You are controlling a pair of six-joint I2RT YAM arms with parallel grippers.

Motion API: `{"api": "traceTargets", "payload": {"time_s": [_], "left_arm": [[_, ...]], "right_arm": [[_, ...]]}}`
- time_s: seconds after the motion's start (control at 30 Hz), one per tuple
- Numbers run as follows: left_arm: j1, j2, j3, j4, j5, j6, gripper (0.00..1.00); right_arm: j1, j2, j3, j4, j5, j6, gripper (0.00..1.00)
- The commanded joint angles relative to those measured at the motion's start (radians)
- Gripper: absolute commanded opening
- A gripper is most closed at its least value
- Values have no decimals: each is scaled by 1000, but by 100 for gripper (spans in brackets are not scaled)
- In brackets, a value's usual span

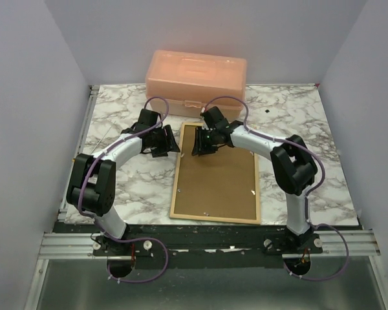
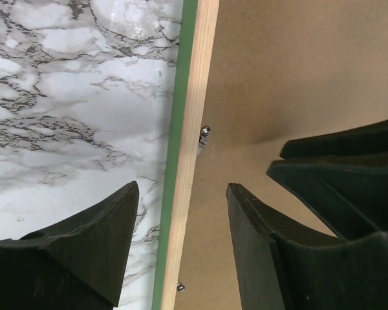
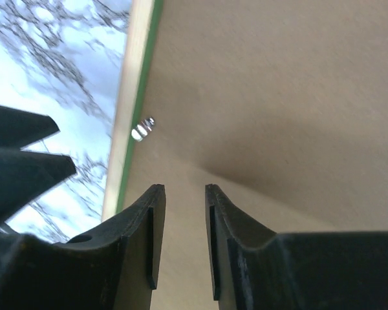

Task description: Put the photo into the frame

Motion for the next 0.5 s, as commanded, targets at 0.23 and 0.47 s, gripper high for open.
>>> {"api": "traceTargets", "payload": {"time_s": [0.23,0.47], "left_arm": [[-17,1,21,-44,-81,56,58],[-65,54,71,-65,-113,68,58]], "right_arm": [[68,189,169,-16,13,18,27],[99,245,186,-44,77,1,24]]}}
